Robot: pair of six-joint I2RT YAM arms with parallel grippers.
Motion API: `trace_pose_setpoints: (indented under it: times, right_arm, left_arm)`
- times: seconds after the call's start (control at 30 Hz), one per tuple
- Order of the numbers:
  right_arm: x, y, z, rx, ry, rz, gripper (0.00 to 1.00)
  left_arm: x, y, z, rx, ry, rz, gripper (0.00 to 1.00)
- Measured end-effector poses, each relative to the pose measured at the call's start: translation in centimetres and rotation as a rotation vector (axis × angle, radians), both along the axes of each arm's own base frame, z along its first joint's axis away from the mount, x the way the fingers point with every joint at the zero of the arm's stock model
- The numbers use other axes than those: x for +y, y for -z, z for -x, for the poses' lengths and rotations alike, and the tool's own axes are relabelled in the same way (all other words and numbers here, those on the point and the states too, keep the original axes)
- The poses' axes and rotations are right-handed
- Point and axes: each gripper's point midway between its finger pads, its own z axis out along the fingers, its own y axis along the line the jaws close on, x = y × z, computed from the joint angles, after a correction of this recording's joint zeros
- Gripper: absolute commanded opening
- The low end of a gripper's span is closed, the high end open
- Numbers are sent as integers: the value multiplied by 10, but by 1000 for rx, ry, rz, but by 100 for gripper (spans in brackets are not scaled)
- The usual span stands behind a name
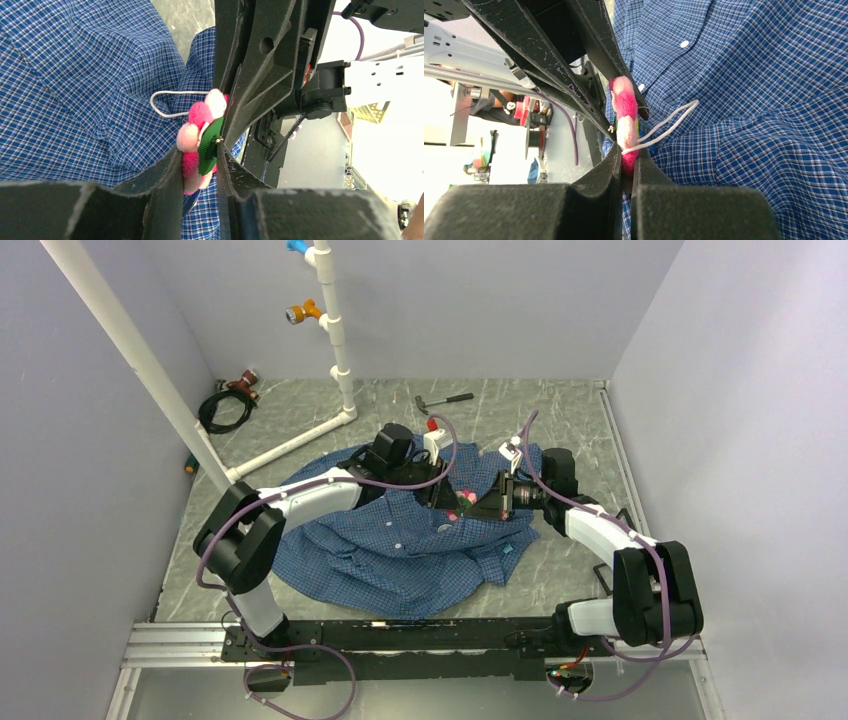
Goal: Remove the brooch from the garment
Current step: Remove the brooch from the clothes.
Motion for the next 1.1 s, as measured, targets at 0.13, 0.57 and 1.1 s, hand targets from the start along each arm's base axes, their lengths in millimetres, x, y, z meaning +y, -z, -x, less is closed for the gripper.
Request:
trace_pose_setpoints:
  times: [0.13,0.57,1.1]
  right_arm:
    - [-1,3,-1,-1,11,13,0]
    - [-3,7,-4,-11,31,34,0]
    - [-7,8,-7,-35,42,45,0]
  left_arm:
    - [-1,3,-1,16,-18,-27,12]
    - [-1,8,-4,46,-62,-108,0]
    - [-1,10,-7,110,-73,-138,0]
